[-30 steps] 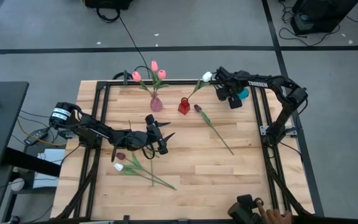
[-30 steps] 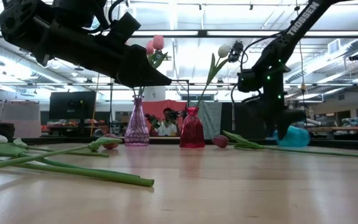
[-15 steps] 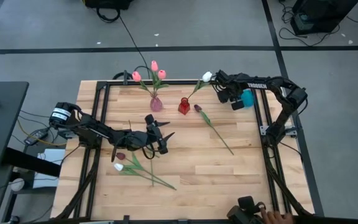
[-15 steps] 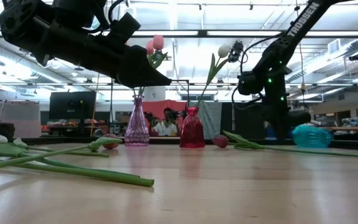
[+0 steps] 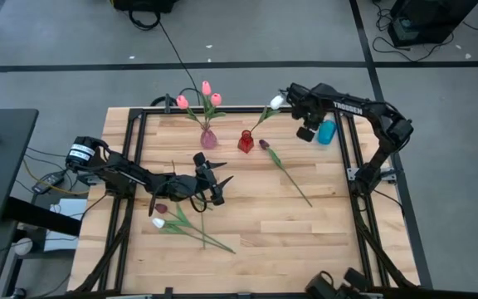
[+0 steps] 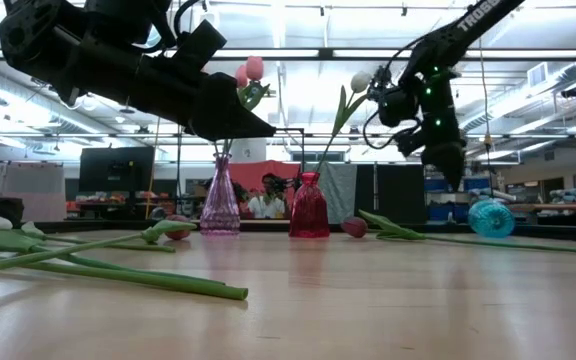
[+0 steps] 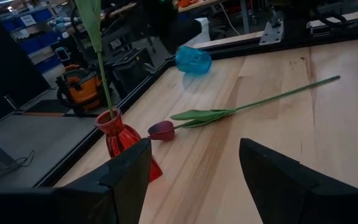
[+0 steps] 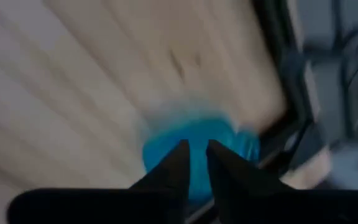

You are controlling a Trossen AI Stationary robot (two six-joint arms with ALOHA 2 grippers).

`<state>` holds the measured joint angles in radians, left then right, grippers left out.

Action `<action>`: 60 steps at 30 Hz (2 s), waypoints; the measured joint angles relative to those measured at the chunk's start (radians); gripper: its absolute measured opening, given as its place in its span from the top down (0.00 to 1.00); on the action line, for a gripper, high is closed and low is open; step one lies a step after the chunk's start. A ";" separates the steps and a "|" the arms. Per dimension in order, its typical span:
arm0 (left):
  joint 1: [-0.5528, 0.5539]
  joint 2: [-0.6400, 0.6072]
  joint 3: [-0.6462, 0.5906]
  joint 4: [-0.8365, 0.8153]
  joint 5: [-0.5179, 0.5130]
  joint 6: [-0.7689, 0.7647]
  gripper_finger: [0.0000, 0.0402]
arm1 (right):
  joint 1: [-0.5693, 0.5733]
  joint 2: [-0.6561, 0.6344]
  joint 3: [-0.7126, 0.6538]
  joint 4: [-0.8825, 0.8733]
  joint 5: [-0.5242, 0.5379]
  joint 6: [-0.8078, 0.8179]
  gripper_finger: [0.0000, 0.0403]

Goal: Sort flowers into vase by color
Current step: Move the blue vase to the center of the table

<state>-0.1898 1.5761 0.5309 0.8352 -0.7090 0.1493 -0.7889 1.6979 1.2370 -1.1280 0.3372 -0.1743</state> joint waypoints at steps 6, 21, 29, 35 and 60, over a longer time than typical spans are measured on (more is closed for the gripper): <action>-0.009 0.000 0.000 0.000 0.019 -0.020 0.38 | -0.022 0.000 0.011 -0.125 0.018 0.326 0.60; -0.009 0.000 0.000 0.000 0.139 -0.036 0.38 | -0.127 0.000 0.011 -0.154 -0.019 0.697 0.06; -0.009 0.000 0.000 -0.004 0.139 -0.035 0.38 | -0.177 0.001 -0.011 -0.135 -0.021 0.765 0.08; -0.009 0.000 0.000 -0.046 0.139 -0.051 0.38 | -0.177 0.002 -0.079 -0.079 -0.089 0.827 0.09; -0.009 0.000 0.000 -0.097 0.139 -0.056 0.38 | -0.156 0.000 -0.271 0.243 -0.068 0.878 0.21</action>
<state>-0.1986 1.5761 0.5308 0.7385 -0.5701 0.0933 -0.9446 1.6978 0.9659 -0.8849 0.2689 0.7041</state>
